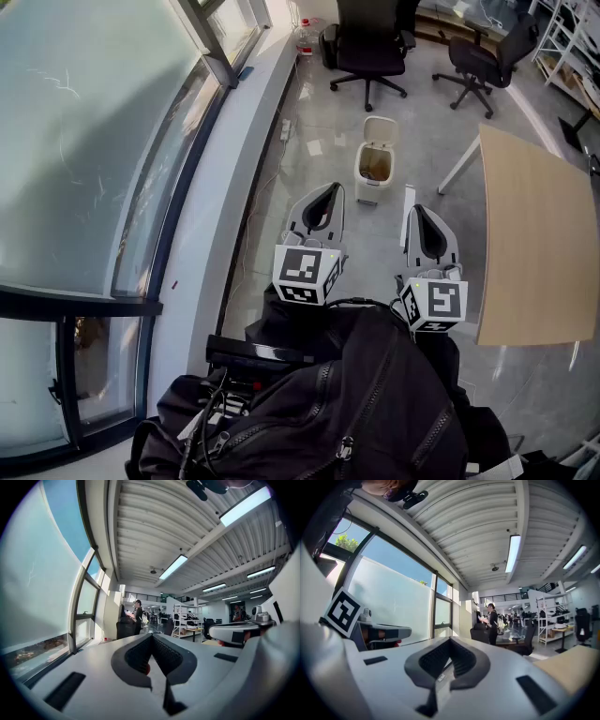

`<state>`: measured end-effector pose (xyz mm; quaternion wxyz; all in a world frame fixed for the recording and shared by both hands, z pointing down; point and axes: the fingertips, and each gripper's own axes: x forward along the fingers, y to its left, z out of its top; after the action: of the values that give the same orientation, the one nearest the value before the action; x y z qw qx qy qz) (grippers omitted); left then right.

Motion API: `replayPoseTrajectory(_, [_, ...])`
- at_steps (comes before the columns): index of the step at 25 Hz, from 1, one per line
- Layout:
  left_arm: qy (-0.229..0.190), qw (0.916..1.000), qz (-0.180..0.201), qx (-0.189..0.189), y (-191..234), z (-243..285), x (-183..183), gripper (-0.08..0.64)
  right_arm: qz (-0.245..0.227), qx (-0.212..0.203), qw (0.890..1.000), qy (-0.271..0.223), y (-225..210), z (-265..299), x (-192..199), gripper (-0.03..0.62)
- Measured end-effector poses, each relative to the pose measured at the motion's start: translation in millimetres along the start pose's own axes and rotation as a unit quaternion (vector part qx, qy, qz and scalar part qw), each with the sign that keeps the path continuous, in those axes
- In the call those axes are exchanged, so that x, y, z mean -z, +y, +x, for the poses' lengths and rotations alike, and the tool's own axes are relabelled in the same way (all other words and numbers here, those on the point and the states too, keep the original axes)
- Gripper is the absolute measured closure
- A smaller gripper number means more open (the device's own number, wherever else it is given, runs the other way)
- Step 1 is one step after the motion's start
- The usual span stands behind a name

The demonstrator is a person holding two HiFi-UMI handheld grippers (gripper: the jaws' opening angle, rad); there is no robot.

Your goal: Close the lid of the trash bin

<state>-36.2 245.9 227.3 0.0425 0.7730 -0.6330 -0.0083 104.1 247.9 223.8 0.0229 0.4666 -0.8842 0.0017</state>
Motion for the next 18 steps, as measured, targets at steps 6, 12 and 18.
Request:
replayPoseTrajectory(6, [0.011,0.9999,-0.003,0.003,10,-8,8,0.558,0.003,0.0,1.0,0.004,13,1,4,0.586])
replayPoseTrajectory(12, [0.028,0.9995,-0.008,0.009,22,-20,21,0.558,0.014,0.011,1.0,0.015,27,-1,15,0.586])
replayPoseTrajectory(18, [0.044,0.9988,-0.012,0.018,31,-32,36,0.558,0.021,0.011,1.0,0.02,46,-3,25,0.586])
